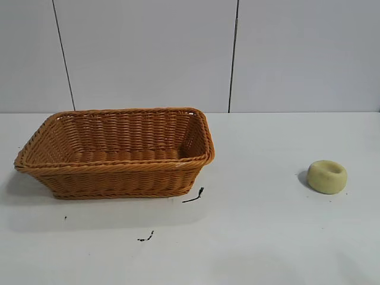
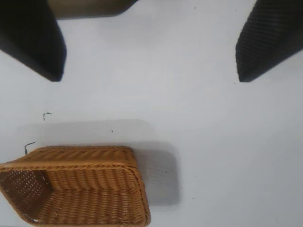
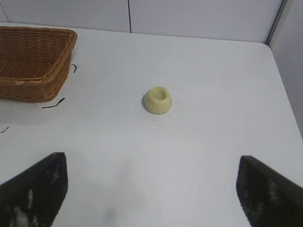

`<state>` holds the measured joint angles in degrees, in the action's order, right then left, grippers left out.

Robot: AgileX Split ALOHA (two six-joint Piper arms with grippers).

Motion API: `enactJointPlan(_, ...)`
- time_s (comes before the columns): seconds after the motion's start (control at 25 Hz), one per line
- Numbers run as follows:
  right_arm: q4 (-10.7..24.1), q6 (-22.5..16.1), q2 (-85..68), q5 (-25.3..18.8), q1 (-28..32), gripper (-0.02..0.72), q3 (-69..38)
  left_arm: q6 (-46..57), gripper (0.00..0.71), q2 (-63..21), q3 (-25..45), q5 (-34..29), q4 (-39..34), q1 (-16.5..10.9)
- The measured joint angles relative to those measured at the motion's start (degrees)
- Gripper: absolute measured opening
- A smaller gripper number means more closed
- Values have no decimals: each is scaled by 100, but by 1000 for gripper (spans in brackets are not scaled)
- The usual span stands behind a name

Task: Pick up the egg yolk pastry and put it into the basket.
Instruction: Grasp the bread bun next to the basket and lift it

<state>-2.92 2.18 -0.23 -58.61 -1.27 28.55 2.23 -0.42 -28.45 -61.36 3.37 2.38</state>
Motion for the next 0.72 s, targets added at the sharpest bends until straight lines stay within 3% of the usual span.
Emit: enactJointPlan(0.72,-102,0,368,-3,0,686,65,0,695,0,0,0,0,0)
